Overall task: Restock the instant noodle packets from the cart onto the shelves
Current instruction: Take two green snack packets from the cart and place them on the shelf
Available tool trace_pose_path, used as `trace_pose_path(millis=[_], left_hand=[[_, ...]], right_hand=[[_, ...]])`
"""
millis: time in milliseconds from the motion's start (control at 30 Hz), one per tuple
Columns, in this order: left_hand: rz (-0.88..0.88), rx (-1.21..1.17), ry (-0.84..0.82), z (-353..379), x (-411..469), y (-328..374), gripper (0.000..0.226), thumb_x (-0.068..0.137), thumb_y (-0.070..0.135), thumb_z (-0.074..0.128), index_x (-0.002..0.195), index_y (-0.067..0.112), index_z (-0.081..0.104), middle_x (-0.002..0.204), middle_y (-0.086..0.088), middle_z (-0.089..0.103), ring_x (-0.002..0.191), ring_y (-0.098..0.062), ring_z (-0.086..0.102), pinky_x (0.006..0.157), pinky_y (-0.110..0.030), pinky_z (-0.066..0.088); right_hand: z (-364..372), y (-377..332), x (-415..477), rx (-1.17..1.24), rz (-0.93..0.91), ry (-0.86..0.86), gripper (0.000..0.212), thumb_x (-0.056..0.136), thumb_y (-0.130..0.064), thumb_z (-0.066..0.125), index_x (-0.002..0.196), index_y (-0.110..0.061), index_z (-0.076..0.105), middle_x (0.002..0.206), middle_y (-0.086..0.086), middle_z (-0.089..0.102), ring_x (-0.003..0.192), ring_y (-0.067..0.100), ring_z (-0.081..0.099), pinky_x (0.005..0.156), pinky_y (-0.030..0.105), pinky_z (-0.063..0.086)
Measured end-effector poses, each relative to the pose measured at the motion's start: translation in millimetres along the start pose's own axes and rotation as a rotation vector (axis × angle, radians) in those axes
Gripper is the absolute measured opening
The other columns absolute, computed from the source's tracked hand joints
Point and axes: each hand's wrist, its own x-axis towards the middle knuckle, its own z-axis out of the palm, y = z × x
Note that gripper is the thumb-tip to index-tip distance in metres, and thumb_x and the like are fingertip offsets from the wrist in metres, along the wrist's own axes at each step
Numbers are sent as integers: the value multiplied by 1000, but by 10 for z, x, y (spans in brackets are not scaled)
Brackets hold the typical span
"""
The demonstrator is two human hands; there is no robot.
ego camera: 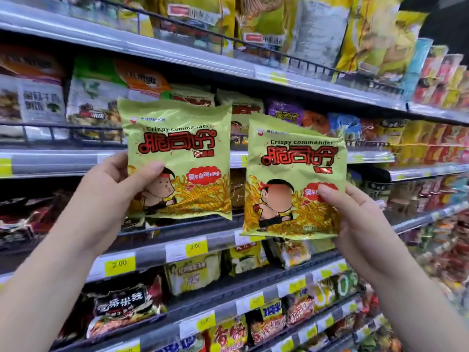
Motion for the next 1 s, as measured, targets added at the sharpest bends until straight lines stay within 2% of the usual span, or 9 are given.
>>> trace_pose_path(millis=[100, 267, 367, 567, 667, 767, 800, 900, 1000], left_hand=[[6, 62, 62, 291, 82, -58, 52, 69, 42, 79, 116, 25, 68, 101, 8, 78, 81, -3, 71, 69, -21, 53], [4, 115, 169, 584, 257, 37, 108, 38, 67, 93, 131, 22, 62, 123, 4, 73, 105, -9, 70, 96, -37, 52], [9, 125, 205, 699, 355, 127, 128, 45, 61, 95, 152, 13, 42, 145, -2, 59, 124, -13, 62, 115, -44, 39], [-29, 169, 265, 758, 567, 170, 116, 63, 50, 93, 155, 10, 35, 150, -5, 53, 123, -13, 61, 119, -40, 33], [-24, 174, 265, 717, 718, 168, 107, 74, 40, 84, 158, 9, 25, 144, 7, 47, 114, -9, 59, 117, -32, 21], [-33, 208, 285, 641, 860, 210, 127, 55, 57, 92, 156, 10, 32, 145, -5, 55, 130, -22, 56, 119, -49, 31], [-39, 197, 298, 597, 905, 218, 121, 55, 57, 93, 151, 9, 38, 142, -8, 59, 129, -23, 58, 117, -49, 36], [-66, 199, 349, 521, 1054, 215, 52, 82, 31, 82, 123, 8, 60, 108, -5, 76, 99, -16, 73, 96, -32, 55], [-70, 228, 343, 529, 1160, 216, 28, 88, 20, 74, 112, 7, 67, 89, -4, 80, 74, -14, 76, 66, -27, 62]], right_hand=[[-305, 38, 358, 23, -2, -71, 29, 81, -20, 65, 109, -16, 74, 105, 4, 79, 93, 14, 75, 75, 29, 62], [-614, 87, 988, 113, 40, -169, 24, 79, -17, 65, 102, -13, 73, 91, 1, 80, 80, 11, 76, 68, 25, 62], [-632, 82, 1309, 118, 61, -245, 25, 79, -19, 65, 102, -14, 73, 91, -1, 80, 77, 10, 76, 61, 23, 60], [-470, 185, 1724, 154, 93, -345, 27, 85, -19, 65, 110, -14, 73, 99, 3, 80, 81, 12, 76, 62, 23, 60], [-345, 213, 1878, 183, 102, -347, 30, 82, -20, 67, 111, -12, 72, 98, 5, 80, 79, 12, 77, 61, 23, 59], [-217, 186, 2073, 181, 84, -340, 33, 80, -20, 68, 111, -10, 72, 93, 4, 80, 76, 12, 77, 61, 23, 60], [-184, 175, 2142, 169, 76, -340, 34, 79, -20, 68, 111, -9, 71, 91, 4, 80, 75, 11, 76, 61, 23, 60], [-136, 144, 2333, 133, 57, -331, 41, 76, -20, 71, 114, -4, 70, 93, 6, 80, 76, 13, 77, 64, 25, 62], [-168, 143, 2505, 105, 60, -320, 48, 75, -21, 73, 118, 0, 69, 104, 12, 79, 80, 17, 77, 73, 29, 64]])
